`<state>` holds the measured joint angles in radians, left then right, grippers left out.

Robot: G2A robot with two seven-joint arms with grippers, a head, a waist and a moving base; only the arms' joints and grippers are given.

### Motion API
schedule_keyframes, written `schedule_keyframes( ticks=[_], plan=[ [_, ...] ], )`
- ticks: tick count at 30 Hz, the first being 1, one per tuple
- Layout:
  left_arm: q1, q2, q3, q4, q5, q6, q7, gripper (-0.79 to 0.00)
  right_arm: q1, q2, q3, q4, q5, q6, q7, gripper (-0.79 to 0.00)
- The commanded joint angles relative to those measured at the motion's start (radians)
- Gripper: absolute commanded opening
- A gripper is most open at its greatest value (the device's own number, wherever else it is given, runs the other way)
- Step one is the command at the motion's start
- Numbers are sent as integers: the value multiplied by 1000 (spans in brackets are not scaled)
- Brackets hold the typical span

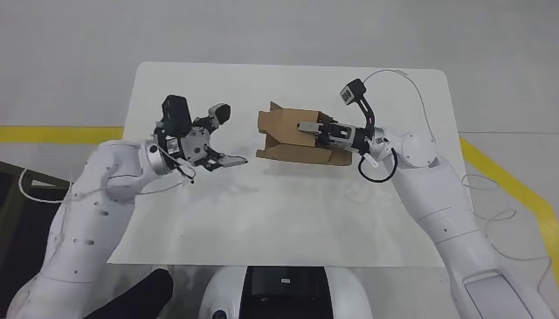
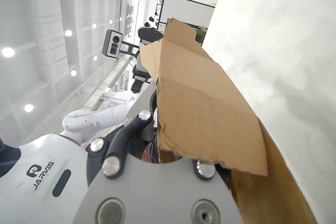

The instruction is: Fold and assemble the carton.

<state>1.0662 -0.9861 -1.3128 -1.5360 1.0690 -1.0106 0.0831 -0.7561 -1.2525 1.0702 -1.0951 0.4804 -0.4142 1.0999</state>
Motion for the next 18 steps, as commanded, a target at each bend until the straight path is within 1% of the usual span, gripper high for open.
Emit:
schedule_keyframes(
  ticks=[1,3,6,9,10,12,18],
  plan=[
    [-2,-4,17,42,264,43,223,0,0,0,0,0,0,0,0,-785],
    [-7,-8,52,96,412,99,402,0,0,0,0,0,0,0,0,-785],
    [-31,-8,103,168,594,160,617,0,0,0,0,0,0,0,0,-785],
    [-65,-5,139,236,702,178,754,0,0,0,0,0,0,0,0,-785],
    [-82,-4,151,261,734,182,781,0,0,0,0,0,0,0,0,-785],
    [-101,-3,163,282,773,186,792,0,0,0,0,0,0,0,0,-785],
    [-101,-3,163,282,773,186,792,0,0,0,0,0,0,0,0,-785]
  ],
)
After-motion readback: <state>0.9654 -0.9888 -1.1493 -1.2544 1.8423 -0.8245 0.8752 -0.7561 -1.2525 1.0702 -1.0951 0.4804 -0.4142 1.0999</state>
